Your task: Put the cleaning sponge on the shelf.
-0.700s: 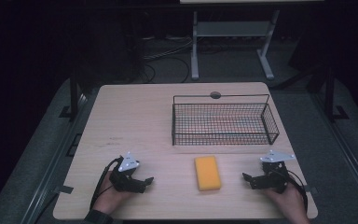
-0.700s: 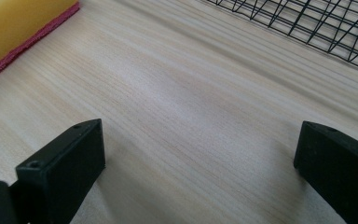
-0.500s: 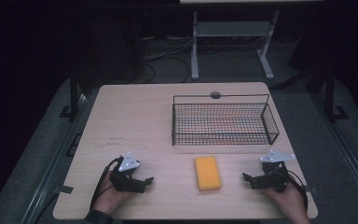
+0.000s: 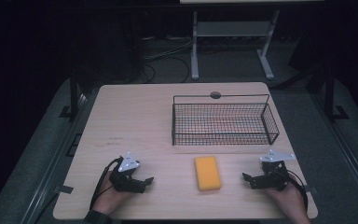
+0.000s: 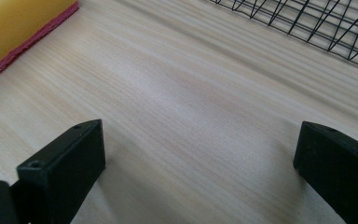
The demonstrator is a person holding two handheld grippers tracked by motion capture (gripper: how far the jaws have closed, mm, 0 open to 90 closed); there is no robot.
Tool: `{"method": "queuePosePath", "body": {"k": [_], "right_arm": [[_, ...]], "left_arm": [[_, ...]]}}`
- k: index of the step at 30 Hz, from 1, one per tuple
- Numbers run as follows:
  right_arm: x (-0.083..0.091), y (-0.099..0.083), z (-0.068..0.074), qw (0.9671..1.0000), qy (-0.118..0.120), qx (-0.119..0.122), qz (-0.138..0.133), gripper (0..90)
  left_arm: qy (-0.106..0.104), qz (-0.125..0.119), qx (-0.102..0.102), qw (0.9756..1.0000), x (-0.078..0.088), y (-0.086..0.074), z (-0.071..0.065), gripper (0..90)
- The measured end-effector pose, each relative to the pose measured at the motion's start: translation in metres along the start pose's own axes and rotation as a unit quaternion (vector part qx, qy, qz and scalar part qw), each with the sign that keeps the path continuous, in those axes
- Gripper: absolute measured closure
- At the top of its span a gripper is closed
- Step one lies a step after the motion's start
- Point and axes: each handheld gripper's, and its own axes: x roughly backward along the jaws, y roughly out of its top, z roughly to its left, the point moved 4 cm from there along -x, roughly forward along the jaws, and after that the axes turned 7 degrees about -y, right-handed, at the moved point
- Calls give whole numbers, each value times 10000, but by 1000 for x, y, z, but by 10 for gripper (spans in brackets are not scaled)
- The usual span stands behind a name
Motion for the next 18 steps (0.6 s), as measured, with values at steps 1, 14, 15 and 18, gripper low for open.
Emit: {"method": "queuePosePath", "body": {"k": [1,14,15,18], "right_arm": [[1,1,1,10000,48,-54,67,58],[16,15,9,9990,395,-181,-37,423],[17,16,10,9989,444,-168,-51,447],[19,21,14,9984,547,-149,-61,538]], "left_arm": [[0,0,0,10000,0,0,0,136],[2,-12,2,10000,0,0,0,136],[3,-13,5,10000,0,0,0,136],[2,-13,4,10000,0,0,0,136]]}}
